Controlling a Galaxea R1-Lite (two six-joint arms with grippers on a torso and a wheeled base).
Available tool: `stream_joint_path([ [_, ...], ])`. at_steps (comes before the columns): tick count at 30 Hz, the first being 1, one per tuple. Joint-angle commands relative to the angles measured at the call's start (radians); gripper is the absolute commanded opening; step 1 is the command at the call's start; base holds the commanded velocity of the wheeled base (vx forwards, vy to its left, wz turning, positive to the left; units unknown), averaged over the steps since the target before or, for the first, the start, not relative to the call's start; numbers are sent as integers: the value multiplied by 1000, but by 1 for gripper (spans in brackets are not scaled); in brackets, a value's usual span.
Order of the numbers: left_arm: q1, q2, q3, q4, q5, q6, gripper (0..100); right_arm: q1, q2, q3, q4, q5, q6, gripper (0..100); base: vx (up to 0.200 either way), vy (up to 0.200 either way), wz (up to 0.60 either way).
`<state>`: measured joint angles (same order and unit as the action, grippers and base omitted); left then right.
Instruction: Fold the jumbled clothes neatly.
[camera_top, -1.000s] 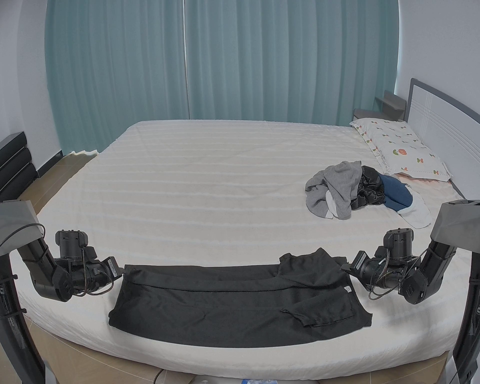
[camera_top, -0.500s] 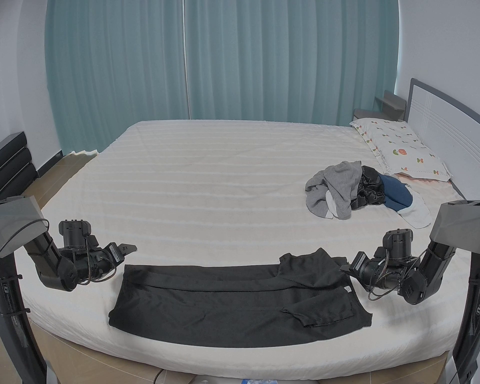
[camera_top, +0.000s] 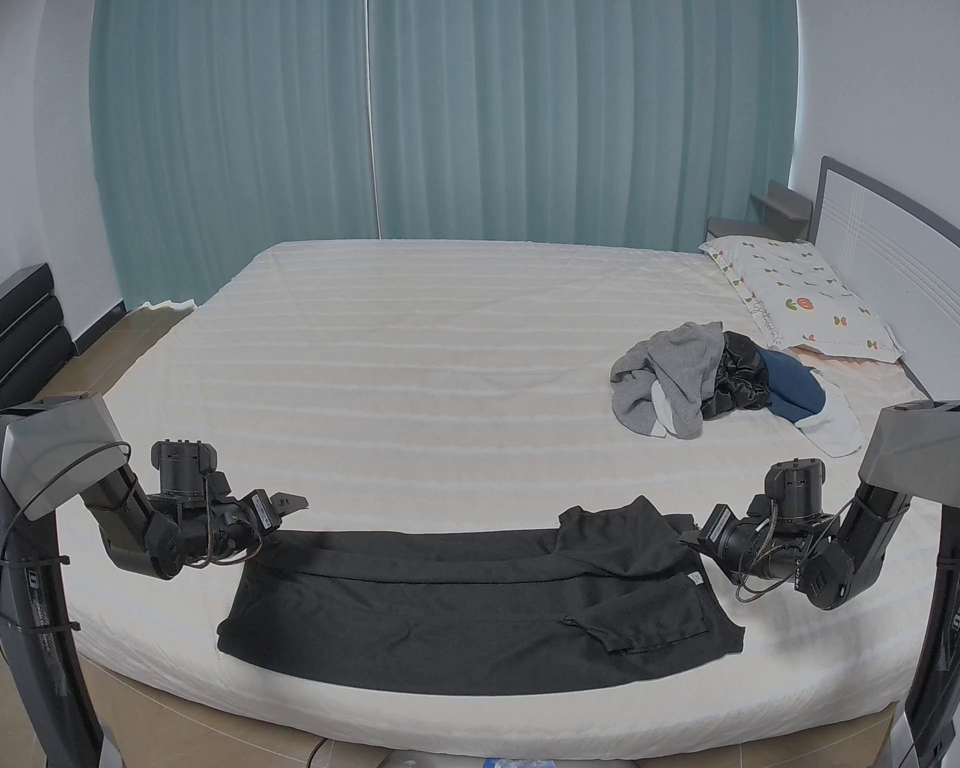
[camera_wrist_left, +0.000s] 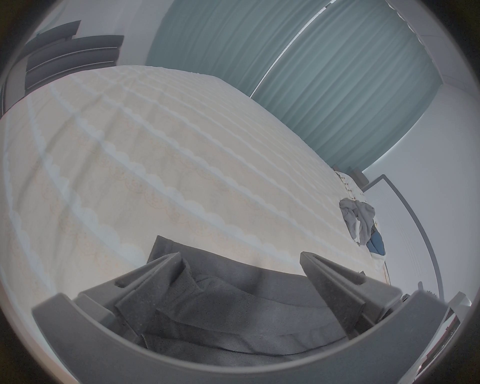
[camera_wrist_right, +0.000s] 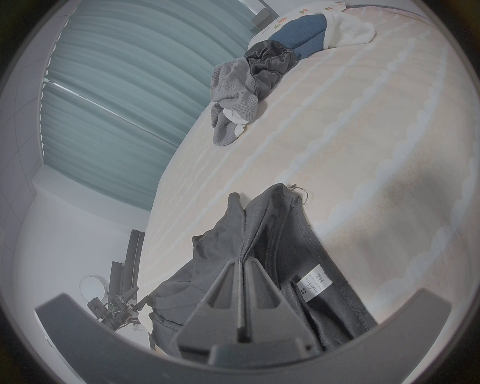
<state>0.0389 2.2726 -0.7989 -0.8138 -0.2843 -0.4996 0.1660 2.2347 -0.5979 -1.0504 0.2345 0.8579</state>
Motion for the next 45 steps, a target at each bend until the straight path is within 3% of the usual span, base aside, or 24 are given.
stream_joint_path([
  [1, 6, 5, 23, 1, 8, 36, 100, 1, 2, -2, 0, 0, 0, 0, 0, 0, 0],
  [2, 7, 4, 24, 1, 10, 38, 100, 1, 2, 0, 0, 0, 0, 0, 0, 0, 0],
  [3, 9, 4, 30, 1, 10, 49, 0, 1, 2, 0, 0, 0, 0, 0, 0, 0, 0],
  [19, 49, -27, 92, -2, 14, 75, 0, 1, 0, 1, 0, 0, 0, 0, 0, 0, 0],
  [28, 102, -125, 214, -8, 5, 99, 0, 1, -1, 12, 0, 0, -2, 0, 0, 0, 0],
  [39, 105, -123, 294, -10, -1, 144, 0, 1, -1, 21, 0, -1, -3, 0, 0, 0, 0],
  [45, 110, -119, 297, -11, 0, 150, 0, 1, 3, 53, -3, -1, -74, 0, 0, 0, 0],
])
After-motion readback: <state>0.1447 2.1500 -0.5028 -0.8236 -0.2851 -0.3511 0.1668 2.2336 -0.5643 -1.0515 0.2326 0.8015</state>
